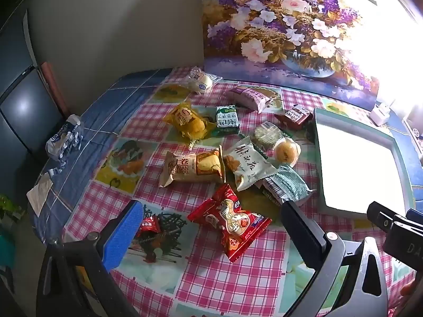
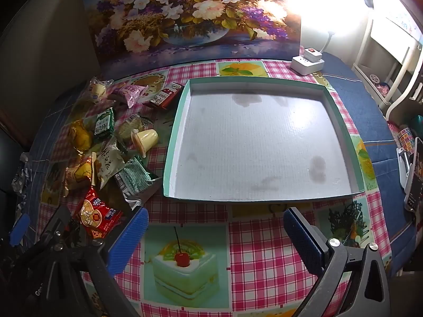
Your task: Organize snacks
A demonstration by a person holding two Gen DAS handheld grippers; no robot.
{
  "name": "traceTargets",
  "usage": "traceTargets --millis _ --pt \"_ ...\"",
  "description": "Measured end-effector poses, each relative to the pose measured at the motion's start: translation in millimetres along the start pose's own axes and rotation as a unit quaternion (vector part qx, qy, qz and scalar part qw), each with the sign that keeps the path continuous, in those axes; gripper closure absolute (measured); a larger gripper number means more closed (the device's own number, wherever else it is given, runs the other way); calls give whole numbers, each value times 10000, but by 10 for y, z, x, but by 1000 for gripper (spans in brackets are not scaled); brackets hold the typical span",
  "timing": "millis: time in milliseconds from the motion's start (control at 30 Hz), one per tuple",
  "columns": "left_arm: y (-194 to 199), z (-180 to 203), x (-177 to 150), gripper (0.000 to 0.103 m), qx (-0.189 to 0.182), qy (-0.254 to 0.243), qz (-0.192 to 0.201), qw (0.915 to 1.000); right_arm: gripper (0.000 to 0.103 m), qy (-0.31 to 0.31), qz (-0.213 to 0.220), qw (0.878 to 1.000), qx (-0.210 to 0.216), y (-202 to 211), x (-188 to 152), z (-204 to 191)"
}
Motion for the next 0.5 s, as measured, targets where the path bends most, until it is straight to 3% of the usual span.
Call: traceTargets --millis 500 --pt "-3 15 -18 0 -28 10 -25 10000 0 1 -11 10000 4 14 -117 -96"
Point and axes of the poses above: each gripper's, at about its wrist camera, not at the fingertips, and y roughly against the way its jaws point, z to its right, x to its top, the point moved 7 cm from there along -y, roughly the way its jaws point, and after that the axes turned 14 degrees about z, right-handed, at the moved point
